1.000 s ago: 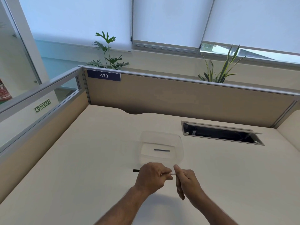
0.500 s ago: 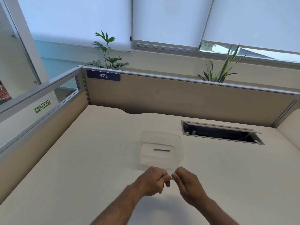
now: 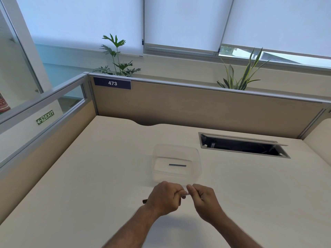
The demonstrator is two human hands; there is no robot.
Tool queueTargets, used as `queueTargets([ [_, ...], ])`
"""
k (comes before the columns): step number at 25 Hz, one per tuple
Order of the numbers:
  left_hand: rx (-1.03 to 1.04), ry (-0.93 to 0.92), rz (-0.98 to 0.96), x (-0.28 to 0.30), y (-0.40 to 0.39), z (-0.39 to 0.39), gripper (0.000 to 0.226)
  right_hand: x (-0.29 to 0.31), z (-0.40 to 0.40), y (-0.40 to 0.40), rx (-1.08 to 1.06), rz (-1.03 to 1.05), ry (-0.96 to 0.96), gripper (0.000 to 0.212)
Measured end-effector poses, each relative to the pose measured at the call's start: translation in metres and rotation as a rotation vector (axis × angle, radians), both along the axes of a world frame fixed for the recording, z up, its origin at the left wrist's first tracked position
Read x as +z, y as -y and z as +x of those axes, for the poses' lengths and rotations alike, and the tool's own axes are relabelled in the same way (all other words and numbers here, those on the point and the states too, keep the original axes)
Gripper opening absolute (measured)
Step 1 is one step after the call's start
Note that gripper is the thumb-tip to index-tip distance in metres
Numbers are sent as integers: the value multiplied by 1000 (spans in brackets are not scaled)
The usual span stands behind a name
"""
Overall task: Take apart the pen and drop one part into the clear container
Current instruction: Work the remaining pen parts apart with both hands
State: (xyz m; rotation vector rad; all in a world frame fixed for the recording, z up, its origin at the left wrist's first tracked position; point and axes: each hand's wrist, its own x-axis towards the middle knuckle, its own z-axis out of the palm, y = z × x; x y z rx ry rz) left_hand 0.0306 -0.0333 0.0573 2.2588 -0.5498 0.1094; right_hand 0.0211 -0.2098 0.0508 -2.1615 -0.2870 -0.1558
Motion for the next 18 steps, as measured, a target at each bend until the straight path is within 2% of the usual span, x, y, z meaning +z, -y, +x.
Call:
queueTargets([
  [2,20,36,-12,-1,0,0,22,4,0,-3,-11,8,-44,43],
  [5,47,76,-35,0,1,0,19,7,0,-7,-84,46,-131,52],
  [10,86,202,54,2,1,4,15,13,-2,-7,-171,365,-625,53],
  [13,80,261,116,2,3,4,16,17,-2,-6,-194,414,-794,53],
  [15,91,273,121,3,4,4,16,17,-1,-5,-158,385,-768,56],
  [18,97,246,109,5,1,3,18,16,-2,-2,-71,250,-515,52],
])
